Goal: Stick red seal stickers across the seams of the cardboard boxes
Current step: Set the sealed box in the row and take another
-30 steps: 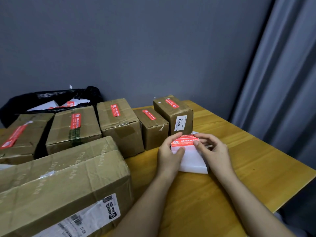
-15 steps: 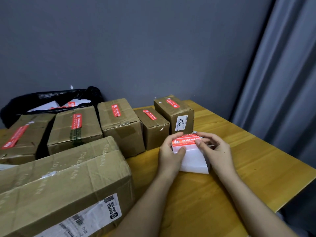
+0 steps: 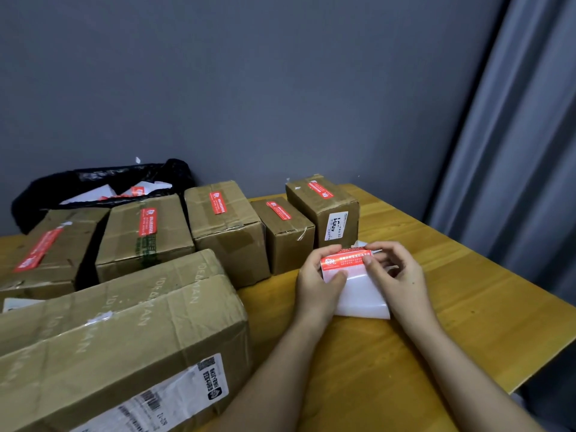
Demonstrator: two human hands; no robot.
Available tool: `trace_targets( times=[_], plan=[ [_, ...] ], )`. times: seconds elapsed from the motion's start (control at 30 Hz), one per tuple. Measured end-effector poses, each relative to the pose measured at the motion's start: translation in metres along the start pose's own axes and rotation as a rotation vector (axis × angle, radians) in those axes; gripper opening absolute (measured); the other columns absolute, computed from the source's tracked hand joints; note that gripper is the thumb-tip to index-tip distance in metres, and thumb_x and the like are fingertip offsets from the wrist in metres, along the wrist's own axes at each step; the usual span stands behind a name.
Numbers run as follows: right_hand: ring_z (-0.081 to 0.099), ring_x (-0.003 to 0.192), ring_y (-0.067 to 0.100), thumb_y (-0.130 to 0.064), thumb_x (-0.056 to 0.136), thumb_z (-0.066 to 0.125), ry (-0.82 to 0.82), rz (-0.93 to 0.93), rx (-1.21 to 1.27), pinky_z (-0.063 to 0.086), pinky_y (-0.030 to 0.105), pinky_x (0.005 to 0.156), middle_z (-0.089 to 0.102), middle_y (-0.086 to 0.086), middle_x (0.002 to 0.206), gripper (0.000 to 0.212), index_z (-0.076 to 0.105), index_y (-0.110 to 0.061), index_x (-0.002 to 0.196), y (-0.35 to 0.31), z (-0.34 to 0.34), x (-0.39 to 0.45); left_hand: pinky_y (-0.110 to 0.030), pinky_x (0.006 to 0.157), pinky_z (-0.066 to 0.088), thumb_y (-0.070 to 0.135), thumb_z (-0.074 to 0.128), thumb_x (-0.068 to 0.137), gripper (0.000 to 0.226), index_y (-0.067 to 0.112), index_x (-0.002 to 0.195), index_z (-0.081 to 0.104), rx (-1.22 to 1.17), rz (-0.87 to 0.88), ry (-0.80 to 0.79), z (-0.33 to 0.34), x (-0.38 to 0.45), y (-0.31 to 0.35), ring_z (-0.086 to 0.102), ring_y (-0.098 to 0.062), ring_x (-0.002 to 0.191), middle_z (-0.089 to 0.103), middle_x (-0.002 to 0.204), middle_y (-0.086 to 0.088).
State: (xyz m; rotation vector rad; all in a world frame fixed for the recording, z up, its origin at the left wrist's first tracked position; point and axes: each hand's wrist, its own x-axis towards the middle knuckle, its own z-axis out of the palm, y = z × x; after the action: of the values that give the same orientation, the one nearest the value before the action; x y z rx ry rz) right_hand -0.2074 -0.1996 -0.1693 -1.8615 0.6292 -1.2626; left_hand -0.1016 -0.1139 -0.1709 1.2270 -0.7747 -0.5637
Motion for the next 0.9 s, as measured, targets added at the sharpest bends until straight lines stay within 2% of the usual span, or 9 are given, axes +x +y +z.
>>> trace_targets(
  times=[0.1, 0.23, 0.33, 0.4, 0.53, 0.6, 0.7, 0.77, 0.9],
  plan=[
    [0.059, 0.078, 0.008, -0.011, 0.088, 0.067, 0.017, -0.032, -0.144, 0.048, 0.028, 0.071, 0.064, -0.008, 0.086, 0.020, 0.064, -0.030, 0.094, 0.003, 0.000, -0.001, -0.016, 0.076, 0.051, -0.006, 0.060, 0.085, 0.039, 0.025, 0.108, 0.058, 0.006, 0.005, 0.006, 0.000, 0.001, -0.003, 0.061, -0.010, 0.097, 0.063, 0.109, 0.002],
    [0.056, 0.085, 0.000, -0.011, 0.084, 0.071, 0.077, -0.162, -0.334, 0.045, 0.016, 0.072, 0.054, -0.021, 0.093, 0.027, 0.063, -0.033, 0.096, -0.001, 0.000, -0.002, -0.024, 0.082, 0.053, -0.007, 0.060, 0.084, 0.040, 0.024, 0.109, 0.058, 0.008, 0.003, 0.009, -0.001, 0.003, -0.006, 0.062, -0.016, 0.102, 0.064, 0.112, -0.002],
    [0.054, 0.081, 0.008, -0.011, 0.082, 0.073, 0.109, -0.188, -0.404, 0.049, 0.029, 0.069, 0.050, -0.014, 0.091, 0.021, 0.069, -0.025, 0.097, 0.000, -0.001, -0.003, -0.031, 0.088, 0.053, -0.007, 0.059, 0.084, 0.041, 0.024, 0.109, 0.058, 0.025, 0.008, 0.011, 0.000, 0.003, -0.006, 0.062, -0.018, 0.105, 0.063, 0.113, -0.002],
    [0.055, 0.085, 0.014, -0.011, 0.081, 0.074, 0.118, -0.201, -0.439, 0.050, 0.035, 0.070, 0.051, -0.009, 0.092, 0.018, 0.070, -0.021, 0.095, 0.001, 0.000, -0.002, -0.034, 0.090, 0.053, -0.007, 0.059, 0.084, 0.042, 0.026, 0.109, 0.058, 0.036, 0.013, 0.016, 0.000, 0.003, -0.007, 0.062, -0.018, 0.105, 0.063, 0.114, -0.002],
    [0.049, 0.093, 0.010, -0.011, 0.079, 0.076, 0.115, -0.231, -0.476, 0.037, 0.021, 0.077, 0.051, -0.009, 0.094, 0.012, 0.069, -0.017, 0.087, 0.001, 0.001, -0.003, -0.028, 0.088, 0.053, -0.005, 0.060, 0.084, 0.041, 0.025, 0.111, 0.057, 0.063, 0.019, 0.024, 0.000, 0.004, -0.009, 0.061, -0.017, 0.106, 0.063, 0.116, -0.002],
    [0.048, 0.093, 0.008, -0.009, 0.079, 0.076, 0.112, -0.251, -0.473, 0.035, 0.019, 0.077, 0.053, -0.009, 0.093, 0.011, 0.069, -0.016, 0.084, 0.001, 0.001, -0.003, -0.026, 0.088, 0.052, -0.006, 0.060, 0.084, 0.041, 0.024, 0.112, 0.057, 0.074, 0.034, 0.031, 0.000, 0.004, -0.009, 0.061, -0.017, 0.106, 0.063, 0.116, -0.002],
    [0.051, 0.090, 0.011, -0.017, 0.084, 0.067, 0.090, -0.302, -0.470, 0.040, 0.025, 0.077, 0.057, -0.007, 0.091, 0.002, 0.066, -0.017, 0.085, 0.000, 0.002, -0.004, -0.030, 0.091, 0.052, -0.006, 0.059, 0.083, 0.042, 0.024, 0.112, 0.058, 0.102, 0.043, 0.041, 0.000, 0.004, -0.010, 0.060, -0.015, 0.106, 0.063, 0.114, 0.001],
    [0.050, 0.087, 0.010, -0.025, 0.085, 0.060, 0.069, -0.339, -0.491, 0.042, 0.030, 0.076, 0.058, -0.007, 0.089, 0.009, 0.064, -0.017, 0.085, -0.002, 0.003, -0.005, -0.030, 0.091, 0.052, -0.006, 0.059, 0.083, 0.042, 0.024, 0.112, 0.058, 0.127, 0.050, 0.049, 0.001, 0.004, -0.011, 0.060, -0.014, 0.106, 0.062, 0.113, 0.003],
    [0.051, 0.083, 0.014, -0.028, 0.087, 0.054, 0.043, -0.427, -0.530, 0.046, 0.036, 0.072, 0.059, -0.007, 0.087, 0.014, 0.062, -0.017, 0.085, -0.006, 0.004, -0.007, -0.017, 0.083, 0.050, -0.007, 0.058, 0.083, 0.041, 0.019, 0.114, 0.059, 0.156, 0.062, 0.061, 0.001, 0.004, -0.012, 0.060, -0.012, 0.105, 0.062, 0.112, 0.004]
  ],
)
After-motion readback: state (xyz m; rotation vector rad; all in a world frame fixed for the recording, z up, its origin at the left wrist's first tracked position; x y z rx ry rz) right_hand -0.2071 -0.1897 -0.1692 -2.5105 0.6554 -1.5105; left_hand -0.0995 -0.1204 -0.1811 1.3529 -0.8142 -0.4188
